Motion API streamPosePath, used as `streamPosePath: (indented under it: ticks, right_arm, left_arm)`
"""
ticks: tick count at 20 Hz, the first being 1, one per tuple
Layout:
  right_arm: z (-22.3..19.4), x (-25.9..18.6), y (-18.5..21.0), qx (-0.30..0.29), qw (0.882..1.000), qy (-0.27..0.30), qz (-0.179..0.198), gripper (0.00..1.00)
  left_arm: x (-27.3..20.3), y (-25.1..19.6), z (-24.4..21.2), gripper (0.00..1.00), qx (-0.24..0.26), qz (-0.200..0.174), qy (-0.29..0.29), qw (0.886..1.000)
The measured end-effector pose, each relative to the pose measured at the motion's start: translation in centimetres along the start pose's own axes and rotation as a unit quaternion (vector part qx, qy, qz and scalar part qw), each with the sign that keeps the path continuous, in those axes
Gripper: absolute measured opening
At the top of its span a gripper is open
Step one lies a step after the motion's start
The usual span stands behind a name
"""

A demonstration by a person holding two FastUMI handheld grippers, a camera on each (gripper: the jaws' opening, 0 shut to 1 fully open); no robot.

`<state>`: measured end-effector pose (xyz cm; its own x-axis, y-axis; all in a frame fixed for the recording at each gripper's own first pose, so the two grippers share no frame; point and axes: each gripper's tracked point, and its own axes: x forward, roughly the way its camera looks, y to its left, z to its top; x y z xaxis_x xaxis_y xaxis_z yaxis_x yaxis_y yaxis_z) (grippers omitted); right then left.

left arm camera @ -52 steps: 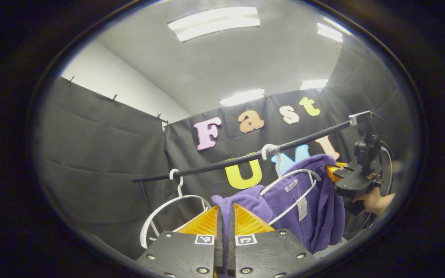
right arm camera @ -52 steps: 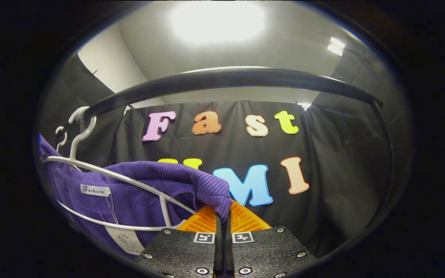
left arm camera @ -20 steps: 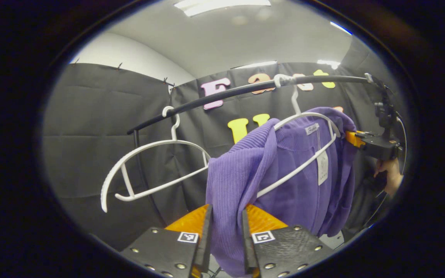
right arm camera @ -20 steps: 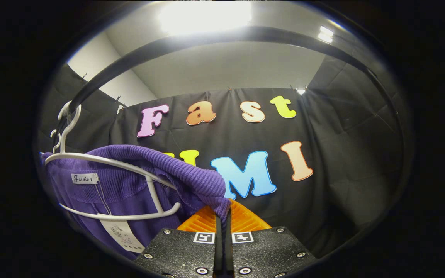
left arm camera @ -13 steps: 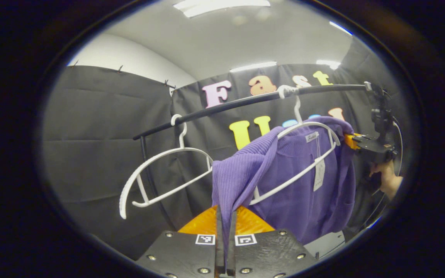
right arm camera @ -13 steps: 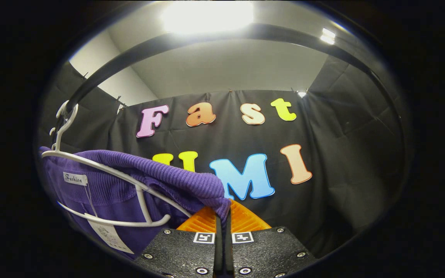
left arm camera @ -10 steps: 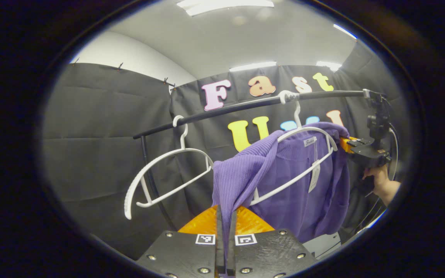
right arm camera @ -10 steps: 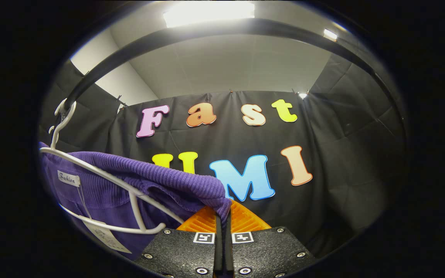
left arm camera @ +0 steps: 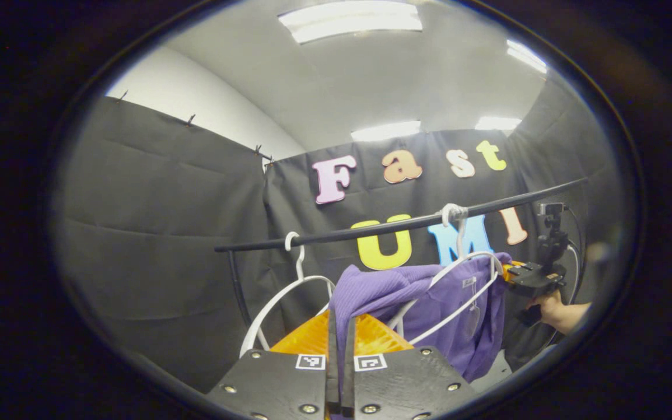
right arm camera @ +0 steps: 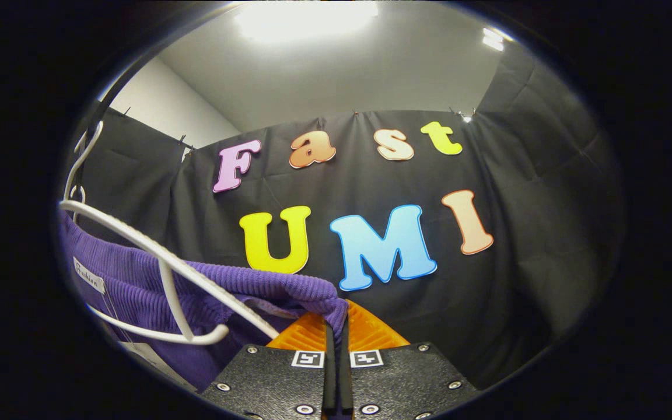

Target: Grasp the clothes on the hanger with both hands and then place them into the laundry hamper below.

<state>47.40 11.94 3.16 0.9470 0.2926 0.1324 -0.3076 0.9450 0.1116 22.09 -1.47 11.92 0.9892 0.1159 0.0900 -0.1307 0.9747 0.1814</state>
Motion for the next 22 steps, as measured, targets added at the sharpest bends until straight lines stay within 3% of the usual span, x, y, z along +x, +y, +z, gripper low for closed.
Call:
streamPosePath:
  ticks: [1,4,5,7,9,10,15,22]
  right_arm:
    - [-1.0,-0.3,0.1,0.009,1.0,0.009,0.003,0.02]
    - [-4.3,-1.0,0.1,0.027,0.999,0.045,0.008,0.02]
    - [-5.4,-1.1,0.2,0.028,0.998,0.056,0.01,0.02]
    - [-6.7,-2.0,0.4,0.023,0.997,0.069,0.01,0.02]
    - [-7.9,-2.7,0.6,0.025,0.996,0.081,0.008,0.02]
    - [-8.3,-3.3,0.8,0.029,0.996,0.087,0.008,0.02]
    - [-9.0,-7.3,2.1,0.032,0.994,0.103,0.011,0.02]
    - [-6.2,-15.0,4.9,0.041,0.994,0.095,0.015,0.02]
  left_arm:
    - [0.4,0.0,-0.4,0.02,0.002,-0.001,0.002,1.0]
    - [1.4,0.6,-2.4,0.02,-0.006,-0.001,0.02,1.0]
    - [1.5,0.7,-3.4,0.07,-0.01,-0.001,0.028,1.0]
    - [1.3,1.1,-4.6,0.03,-0.011,-0.001,0.039,0.999]
    - [1.2,1.6,-5.8,0.07,-0.008,-0.002,0.05,0.999]
    - [1.0,1.7,-6.4,0.03,-0.008,-0.003,0.053,0.999]
    - [-0.7,2.3,-8.1,0.03,0.006,-0.014,0.065,0.998]
    - [-4.9,2.8,-10.4,0.03,-0.022,-0.052,0.078,0.995]
